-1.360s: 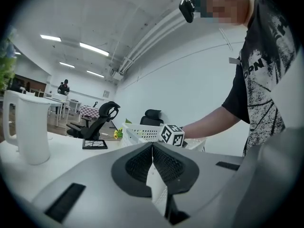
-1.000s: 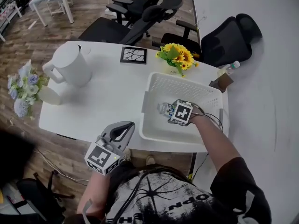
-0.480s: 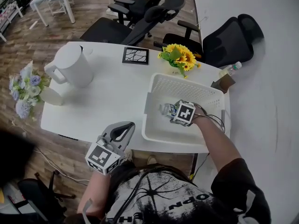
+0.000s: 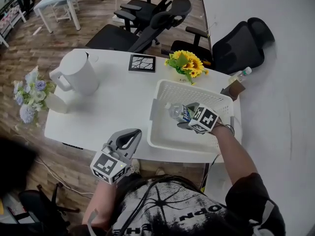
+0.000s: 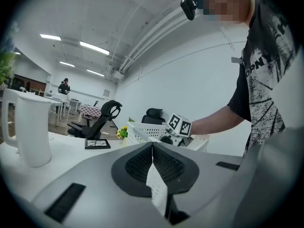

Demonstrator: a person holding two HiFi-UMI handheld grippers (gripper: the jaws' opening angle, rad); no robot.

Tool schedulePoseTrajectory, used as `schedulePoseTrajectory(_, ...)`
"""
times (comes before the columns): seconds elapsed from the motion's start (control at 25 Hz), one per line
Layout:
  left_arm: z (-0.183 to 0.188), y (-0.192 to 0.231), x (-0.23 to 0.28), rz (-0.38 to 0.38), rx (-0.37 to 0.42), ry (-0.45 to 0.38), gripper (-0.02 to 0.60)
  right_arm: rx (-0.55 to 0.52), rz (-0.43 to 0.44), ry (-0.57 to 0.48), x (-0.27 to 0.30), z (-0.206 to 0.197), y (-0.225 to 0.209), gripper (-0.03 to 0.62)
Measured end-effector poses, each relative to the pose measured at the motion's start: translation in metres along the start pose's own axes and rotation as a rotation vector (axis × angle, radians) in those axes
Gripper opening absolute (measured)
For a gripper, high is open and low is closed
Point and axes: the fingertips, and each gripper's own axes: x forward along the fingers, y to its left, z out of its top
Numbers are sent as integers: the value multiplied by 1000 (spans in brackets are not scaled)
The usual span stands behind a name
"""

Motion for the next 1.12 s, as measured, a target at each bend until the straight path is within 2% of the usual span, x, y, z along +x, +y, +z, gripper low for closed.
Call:
schedulePoseTrajectory(0.32,10,-12,-1,24,12,-28,11,11,-87,-315,-71,60,19,336)
schedulePoseTrajectory(0.56,18,-19,-12,61,47,-40,11,-35,-129,-547,-134,113,37,336)
schedulePoseTrajectory(0.84,25,-24,-37,129,60,-67,11,-85,-86,-798,-188,185,75,336)
schedulePoseTrajectory(1.12,21,-24,-85,231,52,-81,11,-83,-9,-980,-191,250,118,336)
